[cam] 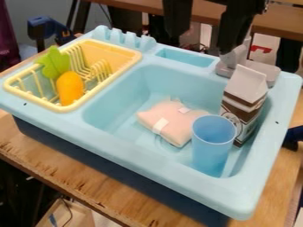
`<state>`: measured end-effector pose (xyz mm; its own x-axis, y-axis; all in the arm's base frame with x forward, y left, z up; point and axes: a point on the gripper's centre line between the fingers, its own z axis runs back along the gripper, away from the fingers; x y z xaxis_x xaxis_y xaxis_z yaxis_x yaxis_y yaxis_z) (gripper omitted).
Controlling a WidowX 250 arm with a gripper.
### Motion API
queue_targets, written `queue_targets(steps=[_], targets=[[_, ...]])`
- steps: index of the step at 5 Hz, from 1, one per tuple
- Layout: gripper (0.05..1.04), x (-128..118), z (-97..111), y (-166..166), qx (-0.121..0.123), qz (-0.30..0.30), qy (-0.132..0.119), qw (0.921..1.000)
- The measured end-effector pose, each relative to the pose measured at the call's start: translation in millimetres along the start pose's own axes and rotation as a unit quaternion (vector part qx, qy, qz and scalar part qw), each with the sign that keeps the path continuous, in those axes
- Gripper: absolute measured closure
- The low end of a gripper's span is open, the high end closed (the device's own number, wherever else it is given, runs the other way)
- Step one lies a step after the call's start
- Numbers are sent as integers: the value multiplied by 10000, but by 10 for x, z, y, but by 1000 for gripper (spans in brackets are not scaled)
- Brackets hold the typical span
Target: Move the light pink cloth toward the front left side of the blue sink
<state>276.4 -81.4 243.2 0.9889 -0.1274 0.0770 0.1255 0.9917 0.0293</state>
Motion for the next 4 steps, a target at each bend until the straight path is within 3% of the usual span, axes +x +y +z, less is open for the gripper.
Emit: queue_targets(steps=[1,2,4], targets=[[75,3,-97,-10,14,-16,161,9999],[75,59,-217,90,-57,-294,100,9995],[75,184,-494,403,-85,-165,152,9997]])
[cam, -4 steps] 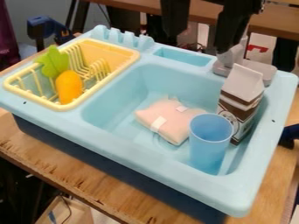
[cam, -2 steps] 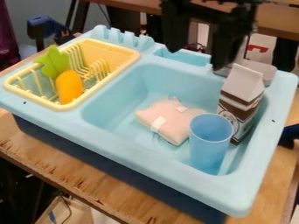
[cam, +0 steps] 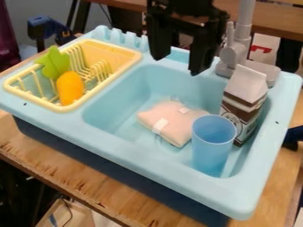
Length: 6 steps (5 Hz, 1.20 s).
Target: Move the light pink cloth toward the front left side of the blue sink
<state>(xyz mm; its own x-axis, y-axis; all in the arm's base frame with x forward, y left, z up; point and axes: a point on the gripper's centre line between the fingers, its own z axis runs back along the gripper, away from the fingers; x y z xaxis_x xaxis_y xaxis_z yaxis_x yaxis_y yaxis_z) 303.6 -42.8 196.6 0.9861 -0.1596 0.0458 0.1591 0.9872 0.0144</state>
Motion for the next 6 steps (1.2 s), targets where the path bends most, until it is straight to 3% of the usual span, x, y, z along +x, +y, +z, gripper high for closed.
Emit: queue_targets(steps=[2,4,6], targets=[[75,166,-302,145,19,367,-127,9992],[75,261,-645,132,-31,310,79,9995],[75,302,-855,214,-56,353,232,9991]])
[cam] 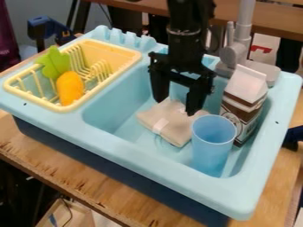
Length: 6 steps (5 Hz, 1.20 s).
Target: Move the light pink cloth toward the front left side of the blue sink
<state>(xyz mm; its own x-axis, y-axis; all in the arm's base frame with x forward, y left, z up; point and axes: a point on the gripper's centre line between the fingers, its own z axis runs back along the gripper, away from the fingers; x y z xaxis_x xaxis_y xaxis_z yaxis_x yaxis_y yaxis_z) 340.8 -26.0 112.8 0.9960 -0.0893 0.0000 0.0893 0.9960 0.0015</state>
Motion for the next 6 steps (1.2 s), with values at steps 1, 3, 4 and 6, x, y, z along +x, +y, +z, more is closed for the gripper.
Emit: queue_targets(steps=[1,3,4,6], targets=[[75,52,-88,19,6,28,69,10000],[75,139,-166,25,22,0,8,10000],[75,100,-213,26,27,-49,77,10000],[75,-56,-316,57,-50,70,237,9997]])
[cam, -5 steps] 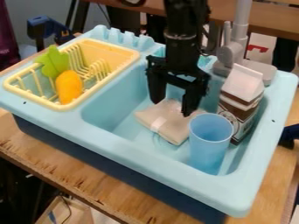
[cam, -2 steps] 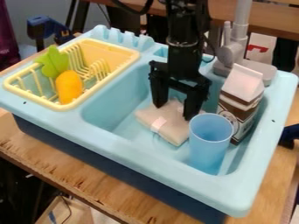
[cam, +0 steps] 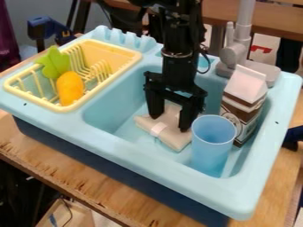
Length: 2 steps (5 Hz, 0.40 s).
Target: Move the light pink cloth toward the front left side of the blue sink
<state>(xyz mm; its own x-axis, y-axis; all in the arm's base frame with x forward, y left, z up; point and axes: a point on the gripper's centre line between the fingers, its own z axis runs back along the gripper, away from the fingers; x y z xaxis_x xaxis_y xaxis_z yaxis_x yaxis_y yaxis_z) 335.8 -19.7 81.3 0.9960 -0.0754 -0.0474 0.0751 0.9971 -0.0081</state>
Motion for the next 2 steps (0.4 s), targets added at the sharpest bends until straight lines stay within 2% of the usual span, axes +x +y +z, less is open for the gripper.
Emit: queue_targets(steps=[2], targets=[[75,-255,-27,3,-65,365,145,9992]])
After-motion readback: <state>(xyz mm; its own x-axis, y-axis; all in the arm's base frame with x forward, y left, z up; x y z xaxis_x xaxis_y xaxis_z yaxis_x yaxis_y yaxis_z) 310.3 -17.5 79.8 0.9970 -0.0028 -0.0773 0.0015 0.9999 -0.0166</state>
